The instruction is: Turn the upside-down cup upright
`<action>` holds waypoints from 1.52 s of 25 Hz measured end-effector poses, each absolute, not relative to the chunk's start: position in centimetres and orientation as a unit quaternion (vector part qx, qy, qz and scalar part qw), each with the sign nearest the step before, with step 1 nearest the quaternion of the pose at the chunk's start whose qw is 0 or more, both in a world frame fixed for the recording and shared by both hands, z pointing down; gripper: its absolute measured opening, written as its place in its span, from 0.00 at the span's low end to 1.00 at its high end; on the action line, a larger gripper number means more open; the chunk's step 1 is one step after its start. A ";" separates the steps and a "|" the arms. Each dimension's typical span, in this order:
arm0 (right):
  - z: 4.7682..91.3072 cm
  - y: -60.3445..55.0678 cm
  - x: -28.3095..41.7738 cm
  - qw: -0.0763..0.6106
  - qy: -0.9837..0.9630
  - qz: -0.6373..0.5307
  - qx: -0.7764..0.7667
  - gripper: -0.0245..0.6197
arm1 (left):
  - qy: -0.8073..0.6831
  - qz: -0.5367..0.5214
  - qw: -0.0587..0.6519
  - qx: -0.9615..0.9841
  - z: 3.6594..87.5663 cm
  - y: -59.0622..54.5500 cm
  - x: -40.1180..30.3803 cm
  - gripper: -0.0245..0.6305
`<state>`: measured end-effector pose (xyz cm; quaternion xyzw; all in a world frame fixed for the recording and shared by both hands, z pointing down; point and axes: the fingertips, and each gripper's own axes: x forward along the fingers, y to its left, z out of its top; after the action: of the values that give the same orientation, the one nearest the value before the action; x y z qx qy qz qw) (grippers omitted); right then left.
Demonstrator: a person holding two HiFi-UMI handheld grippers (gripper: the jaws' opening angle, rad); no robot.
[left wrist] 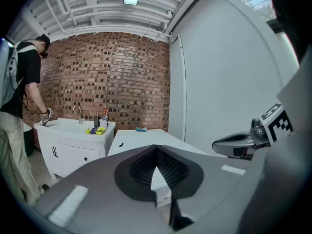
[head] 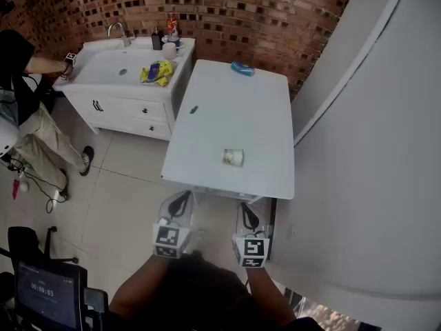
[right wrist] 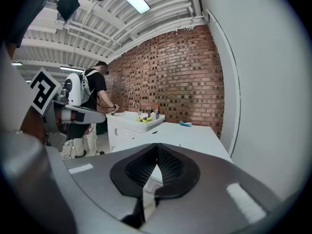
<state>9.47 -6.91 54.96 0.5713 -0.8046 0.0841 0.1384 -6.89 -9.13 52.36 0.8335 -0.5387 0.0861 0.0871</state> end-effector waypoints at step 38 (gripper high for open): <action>60.1 -20.4 11.8 0.173 -0.755 0.163 0.611 0.06 | -0.503 0.090 0.095 0.854 55.2 -25.7 -5.3 0.03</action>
<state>11.82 -20.40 60.13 0.6109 -0.7550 0.1635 0.1730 -5.32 -25.67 55.21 0.8541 -0.5034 0.0903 0.0947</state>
